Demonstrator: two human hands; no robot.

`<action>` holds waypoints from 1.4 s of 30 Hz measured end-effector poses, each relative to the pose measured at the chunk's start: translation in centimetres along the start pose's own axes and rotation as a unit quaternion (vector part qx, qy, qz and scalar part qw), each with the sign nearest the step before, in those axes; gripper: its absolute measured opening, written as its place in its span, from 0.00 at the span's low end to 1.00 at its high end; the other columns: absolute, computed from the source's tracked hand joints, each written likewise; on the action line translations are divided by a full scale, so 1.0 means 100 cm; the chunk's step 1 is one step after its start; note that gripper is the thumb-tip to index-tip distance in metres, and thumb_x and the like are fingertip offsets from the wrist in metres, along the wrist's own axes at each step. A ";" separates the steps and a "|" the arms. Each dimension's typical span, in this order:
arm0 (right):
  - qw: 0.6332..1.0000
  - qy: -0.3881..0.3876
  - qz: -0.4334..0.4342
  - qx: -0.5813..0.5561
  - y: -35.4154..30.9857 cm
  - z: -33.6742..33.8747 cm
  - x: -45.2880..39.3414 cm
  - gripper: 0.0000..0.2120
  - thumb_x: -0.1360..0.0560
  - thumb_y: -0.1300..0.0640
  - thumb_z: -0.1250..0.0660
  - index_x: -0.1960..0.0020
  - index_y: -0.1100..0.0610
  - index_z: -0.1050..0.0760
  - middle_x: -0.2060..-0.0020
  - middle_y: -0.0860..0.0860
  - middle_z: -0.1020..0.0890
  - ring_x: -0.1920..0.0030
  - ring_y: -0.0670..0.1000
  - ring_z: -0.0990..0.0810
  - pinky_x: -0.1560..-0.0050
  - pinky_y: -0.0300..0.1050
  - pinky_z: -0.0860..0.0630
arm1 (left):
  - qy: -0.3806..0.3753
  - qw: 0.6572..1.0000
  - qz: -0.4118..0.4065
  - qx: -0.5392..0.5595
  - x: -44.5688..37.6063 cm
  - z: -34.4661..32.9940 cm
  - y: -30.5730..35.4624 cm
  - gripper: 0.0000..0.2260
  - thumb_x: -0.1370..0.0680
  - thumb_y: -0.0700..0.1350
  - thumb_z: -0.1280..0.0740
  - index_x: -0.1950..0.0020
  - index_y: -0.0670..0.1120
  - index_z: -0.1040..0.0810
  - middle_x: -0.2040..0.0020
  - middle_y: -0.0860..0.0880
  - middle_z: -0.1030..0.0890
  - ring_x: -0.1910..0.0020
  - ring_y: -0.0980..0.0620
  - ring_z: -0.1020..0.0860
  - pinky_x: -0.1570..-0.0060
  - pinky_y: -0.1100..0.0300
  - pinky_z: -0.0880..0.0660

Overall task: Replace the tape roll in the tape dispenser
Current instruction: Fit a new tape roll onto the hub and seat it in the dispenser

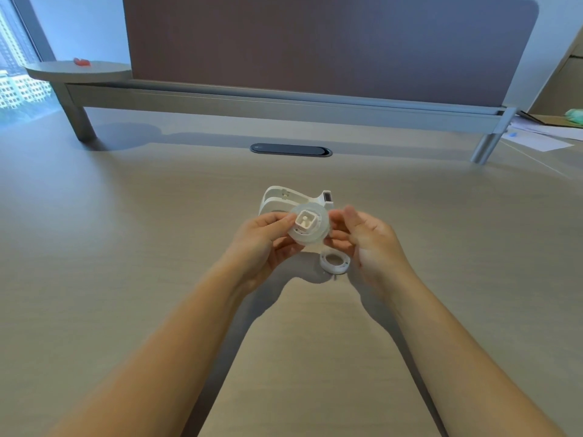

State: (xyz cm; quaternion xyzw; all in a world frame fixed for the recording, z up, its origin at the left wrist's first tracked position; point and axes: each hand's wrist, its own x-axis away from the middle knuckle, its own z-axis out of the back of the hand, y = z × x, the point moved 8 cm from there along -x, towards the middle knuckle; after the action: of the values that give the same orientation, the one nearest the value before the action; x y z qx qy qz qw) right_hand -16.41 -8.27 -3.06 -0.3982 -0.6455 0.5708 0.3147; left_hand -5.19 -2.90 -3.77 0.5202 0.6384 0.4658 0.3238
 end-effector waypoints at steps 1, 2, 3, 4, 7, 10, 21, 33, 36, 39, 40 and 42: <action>1.000 0.022 0.018 0.000 -0.003 0.005 0.000 0.07 0.26 0.54 0.41 0.56 0.52 0.24 0.60 0.49 0.20 0.60 0.48 0.21 0.58 0.37 0.22 | 0.010 1.000 0.009 0.009 0.000 0.003 0.000 0.06 0.25 0.40 0.41 0.58 0.42 0.25 0.61 0.46 0.23 0.65 0.52 0.24 0.70 0.70 0.24; 0.998 0.037 0.045 0.035 -0.010 0.008 0.001 0.07 0.25 0.57 0.40 0.54 0.49 0.24 0.59 0.47 0.21 0.59 0.47 0.22 0.59 0.35 0.21 | 0.018 0.999 0.019 0.018 0.001 0.006 0.001 0.06 0.25 0.40 0.40 0.57 0.43 0.25 0.61 0.45 0.23 0.65 0.52 0.24 0.72 0.70 0.24; 0.992 0.036 0.075 0.090 -0.016 0.009 0.002 0.09 0.26 0.60 0.40 0.51 0.48 0.25 0.57 0.44 0.22 0.56 0.46 0.22 0.59 0.32 0.22 | 0.026 0.999 0.033 0.027 0.001 0.009 0.000 0.06 0.25 0.40 0.40 0.57 0.43 0.25 0.62 0.45 0.23 0.67 0.53 0.24 0.73 0.71 0.24; 0.983 0.021 0.100 0.149 -0.021 0.006 0.003 0.13 0.26 0.63 0.39 0.47 0.47 0.27 0.55 0.42 0.24 0.55 0.46 0.23 0.58 0.30 0.23 | 0.033 0.998 0.047 0.034 0.002 0.011 0.000 0.05 0.25 0.40 0.40 0.57 0.43 0.25 0.62 0.45 0.23 0.71 0.55 0.23 0.74 0.71 0.25; 0.958 -0.028 0.137 0.250 -0.029 -0.013 0.008 0.20 0.29 0.66 0.36 0.40 0.51 0.28 0.51 0.42 0.26 0.53 0.43 0.24 0.56 0.26 0.25 | 0.030 0.995 0.085 0.043 0.004 0.010 0.000 0.05 0.25 0.39 0.39 0.56 0.41 0.25 0.62 0.43 0.22 0.75 0.57 0.22 0.75 0.70 0.24; 0.942 -0.035 0.169 0.286 -0.036 -0.025 0.008 0.16 0.31 0.64 0.33 0.43 0.56 0.25 0.49 0.46 0.26 0.49 0.47 0.24 0.52 0.29 0.25 | 0.022 0.993 0.108 0.033 0.004 0.006 0.004 0.05 0.25 0.40 0.39 0.55 0.40 0.25 0.61 0.43 0.21 0.74 0.56 0.21 0.75 0.70 0.24; 0.974 -0.018 0.120 0.194 -0.040 -0.025 -0.016 0.15 0.28 0.64 0.37 0.41 0.59 0.28 0.53 0.50 0.22 0.51 0.49 0.23 0.54 0.35 0.23 | 0.049 0.987 -0.036 -0.146 -0.007 0.018 0.047 0.12 0.28 0.37 0.36 0.45 0.44 0.29 0.55 0.47 0.23 0.58 0.51 0.22 0.67 0.66 0.21; 0.950 0.055 0.138 0.274 -0.053 -0.020 -0.061 0.08 0.30 0.64 0.33 0.51 0.58 0.25 0.55 0.52 0.22 0.55 0.51 0.23 0.54 0.42 0.25 | 0.101 0.891 -0.152 -0.416 -0.042 0.040 0.079 0.15 0.26 0.42 0.38 0.40 0.43 0.29 0.43 0.45 0.25 0.47 0.53 0.28 0.45 0.59 0.31; 0.942 0.038 0.145 0.302 -0.049 -0.029 -0.068 0.08 0.30 0.64 0.34 0.50 0.60 0.24 0.55 0.52 0.21 0.55 0.51 0.23 0.52 0.43 0.24 | 0.072 0.879 -0.149 -0.447 -0.051 0.038 0.074 0.16 0.26 0.43 0.38 0.39 0.45 0.28 0.41 0.44 0.24 0.47 0.53 0.28 0.44 0.57 0.30; 0.935 0.010 0.158 0.316 -0.046 -0.039 -0.072 0.08 0.30 0.64 0.34 0.50 0.60 0.24 0.56 0.53 0.21 0.56 0.50 0.23 0.55 0.38 0.25 | 0.056 0.864 -0.169 -0.472 -0.058 0.029 0.075 0.14 0.27 0.43 0.37 0.41 0.45 0.26 0.48 0.48 0.24 0.50 0.53 0.27 0.49 0.60 0.29; 0.935 0.001 0.161 0.317 -0.045 -0.041 -0.073 0.08 0.30 0.63 0.34 0.50 0.60 0.23 0.56 0.52 0.21 0.56 0.50 0.23 0.55 0.36 0.25 | 0.058 0.857 -0.179 -0.480 -0.059 0.027 0.077 0.12 0.27 0.43 0.37 0.43 0.44 0.24 0.51 0.49 0.23 0.52 0.53 0.27 0.51 0.62 0.29; 0.934 -0.012 0.159 0.319 -0.042 -0.043 -0.073 0.10 0.30 0.62 0.34 0.48 0.60 0.23 0.55 0.53 0.21 0.55 0.50 0.23 0.53 0.37 0.25 | 0.071 0.843 -0.201 -0.494 -0.060 0.027 0.080 0.10 0.27 0.42 0.37 0.47 0.42 0.22 0.55 0.49 0.23 0.55 0.53 0.26 0.57 0.67 0.30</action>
State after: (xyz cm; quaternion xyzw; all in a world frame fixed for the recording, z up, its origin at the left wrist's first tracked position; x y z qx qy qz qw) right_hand -9.78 -12.70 2.10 -0.3674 -0.3609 0.7941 0.3228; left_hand 1.61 -7.85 2.35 0.1171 0.4362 0.6796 0.5781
